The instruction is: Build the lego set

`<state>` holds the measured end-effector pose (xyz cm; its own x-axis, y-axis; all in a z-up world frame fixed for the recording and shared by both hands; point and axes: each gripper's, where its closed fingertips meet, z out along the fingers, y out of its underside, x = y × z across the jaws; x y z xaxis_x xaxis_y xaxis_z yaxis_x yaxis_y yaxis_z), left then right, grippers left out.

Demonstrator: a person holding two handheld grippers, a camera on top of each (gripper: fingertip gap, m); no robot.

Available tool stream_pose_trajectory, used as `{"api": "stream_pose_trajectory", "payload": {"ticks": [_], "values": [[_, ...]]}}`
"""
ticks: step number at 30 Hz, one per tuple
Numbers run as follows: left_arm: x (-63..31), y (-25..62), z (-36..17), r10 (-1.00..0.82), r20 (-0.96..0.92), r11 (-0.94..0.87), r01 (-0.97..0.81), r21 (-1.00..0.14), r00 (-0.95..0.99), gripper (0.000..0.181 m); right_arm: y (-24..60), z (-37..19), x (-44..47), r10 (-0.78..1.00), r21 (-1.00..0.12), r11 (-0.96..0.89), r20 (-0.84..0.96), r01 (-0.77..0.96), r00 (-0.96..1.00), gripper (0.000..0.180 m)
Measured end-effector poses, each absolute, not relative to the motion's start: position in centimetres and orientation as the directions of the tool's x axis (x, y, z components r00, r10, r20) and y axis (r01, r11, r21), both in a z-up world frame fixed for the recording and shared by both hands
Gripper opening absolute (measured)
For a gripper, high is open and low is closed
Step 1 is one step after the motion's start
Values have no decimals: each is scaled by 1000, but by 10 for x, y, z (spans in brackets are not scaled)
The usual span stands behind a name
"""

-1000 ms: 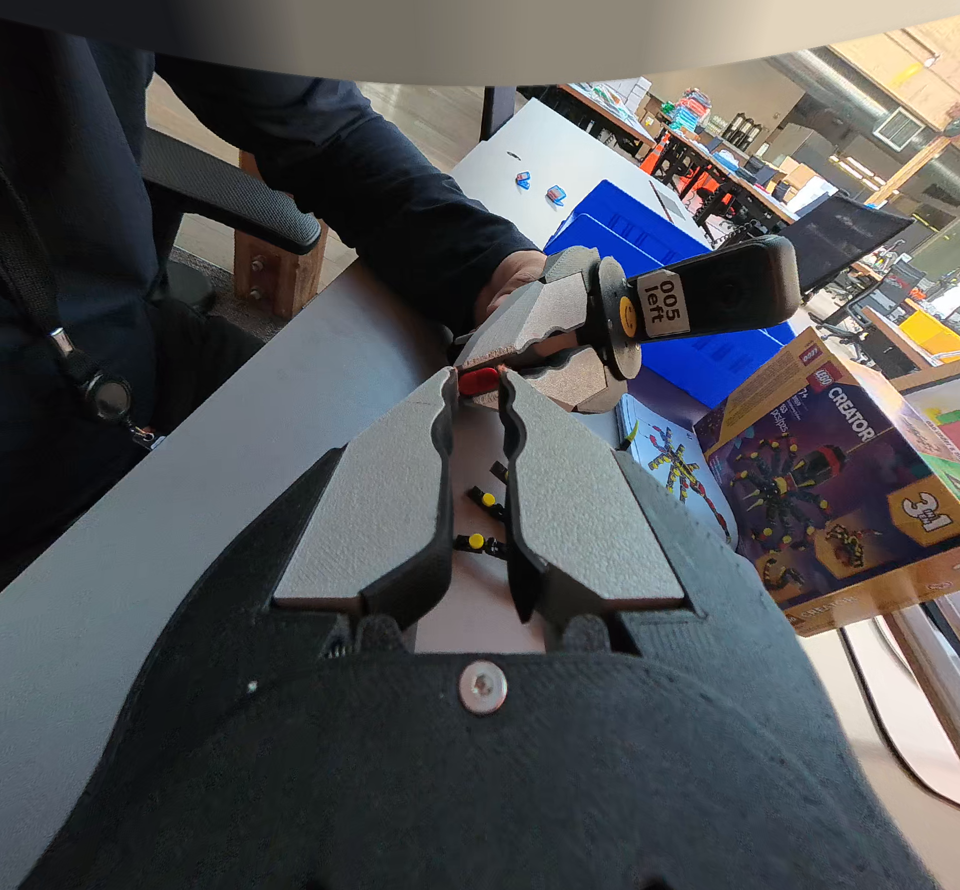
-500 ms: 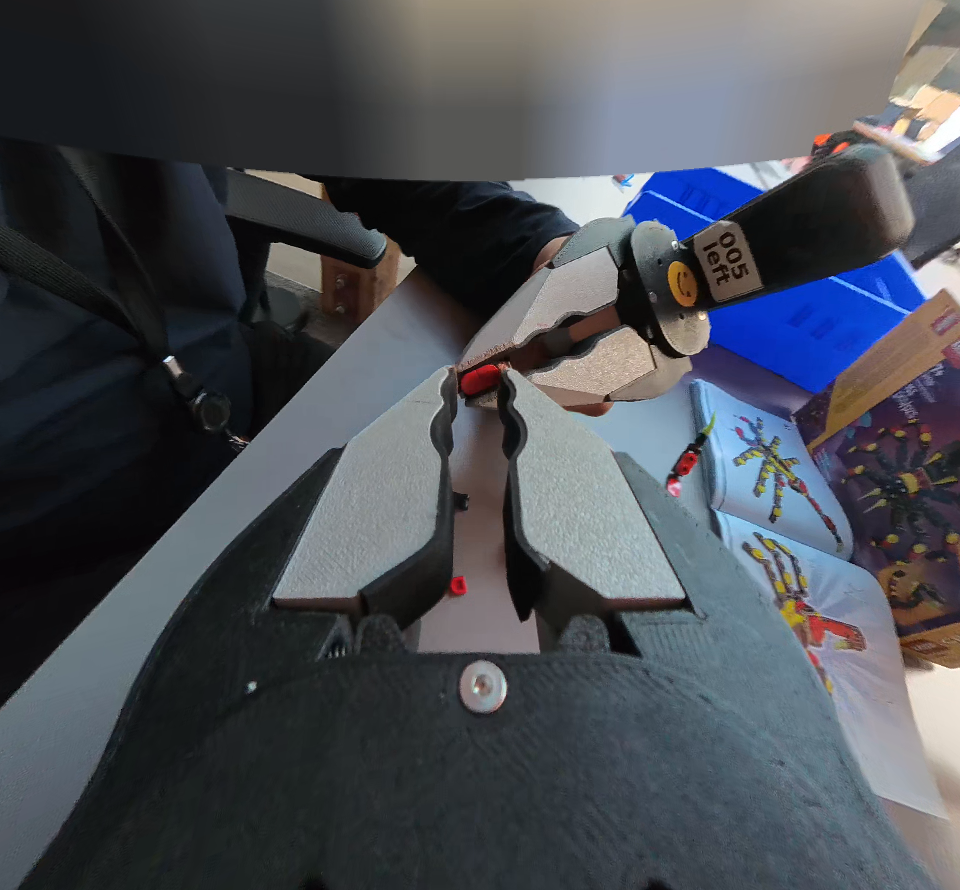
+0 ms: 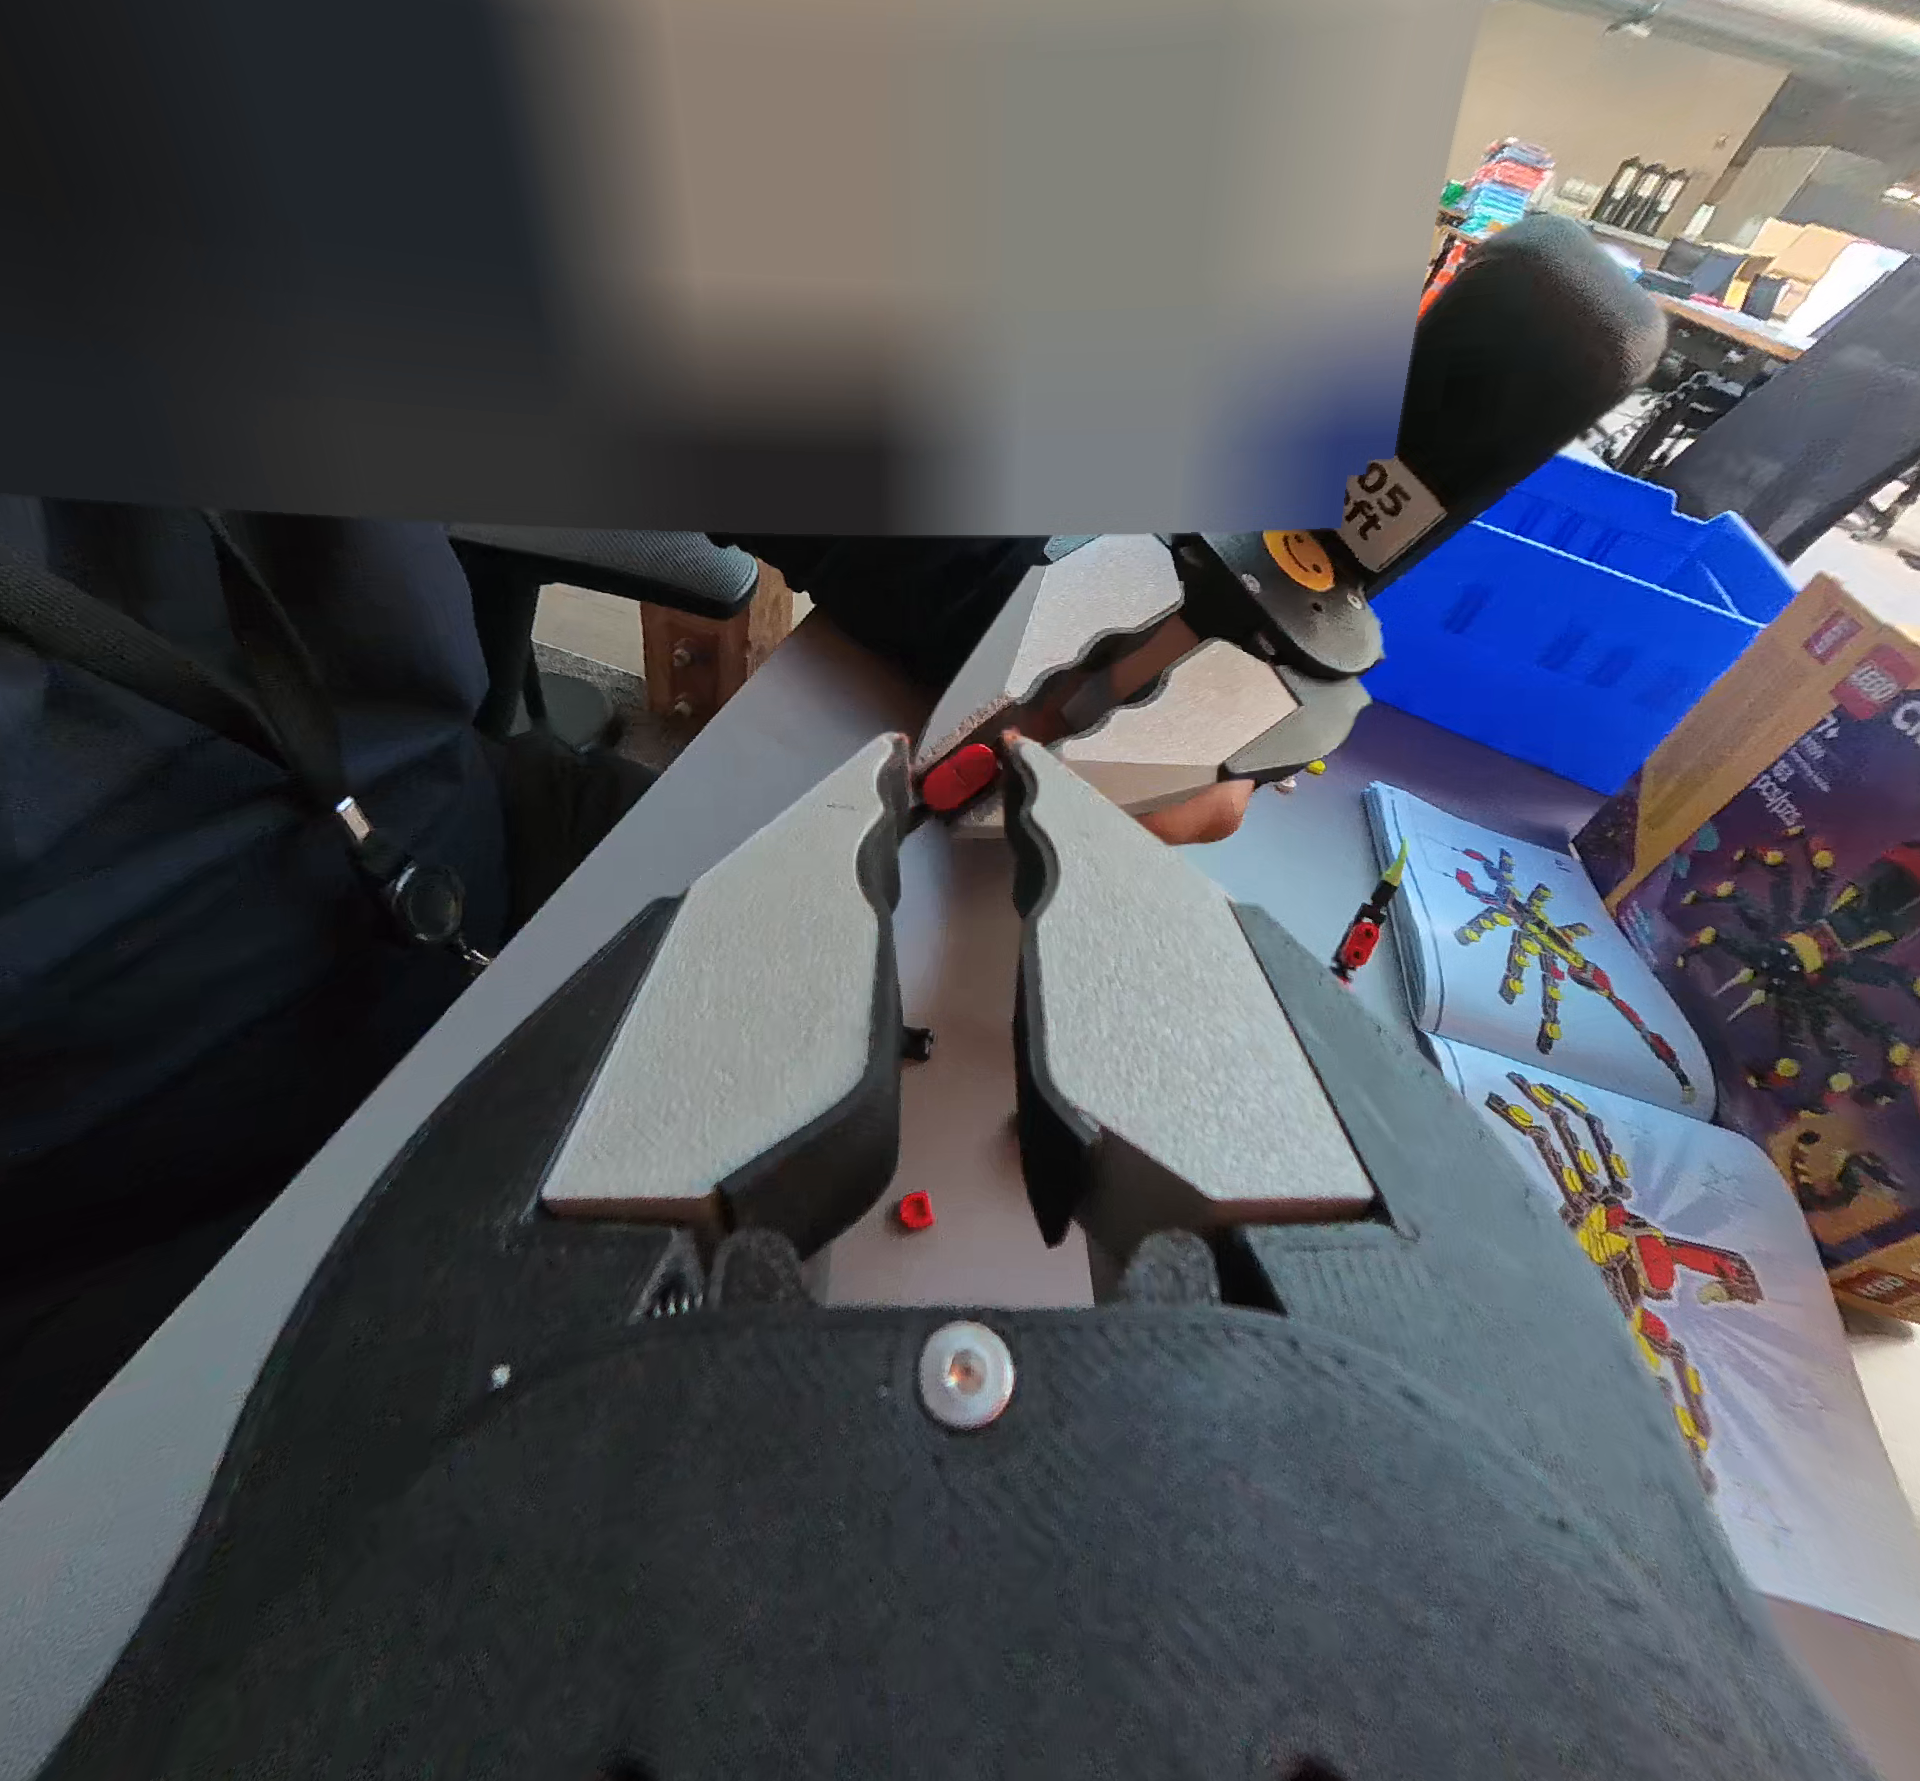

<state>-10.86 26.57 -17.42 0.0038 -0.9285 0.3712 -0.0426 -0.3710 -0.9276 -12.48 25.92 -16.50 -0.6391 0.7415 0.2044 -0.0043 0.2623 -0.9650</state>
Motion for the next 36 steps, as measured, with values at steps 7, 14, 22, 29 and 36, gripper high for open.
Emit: {"api": "stream_pose_trajectory", "payload": {"ticks": [7,14,22,29,36], "values": [[-105,259,-171,-912,407,-405,-51,-913,-45,5,255,-161,-122,726,-940,326,317,-100,-610,9],[-107,268,-170,-962,268,-269,-31,-963,45,5,261,-160,-123,747,-965,263,218,-22,-627,14],[-115,283,-142,-855,-379,373,-88,-923,355,5,277,-134,-124,797,-914,358,405,-191,-447,3],[-125,289,-126,-811,-384,405,-49,-913,441,4,290,-129,-132,843,-918,355,396,-176,-364,8],[-131,299,-119,-887,-99,173,126,-977,451,5,298,-128,-139,861,-898,392,435,-199,-265,1]]}}
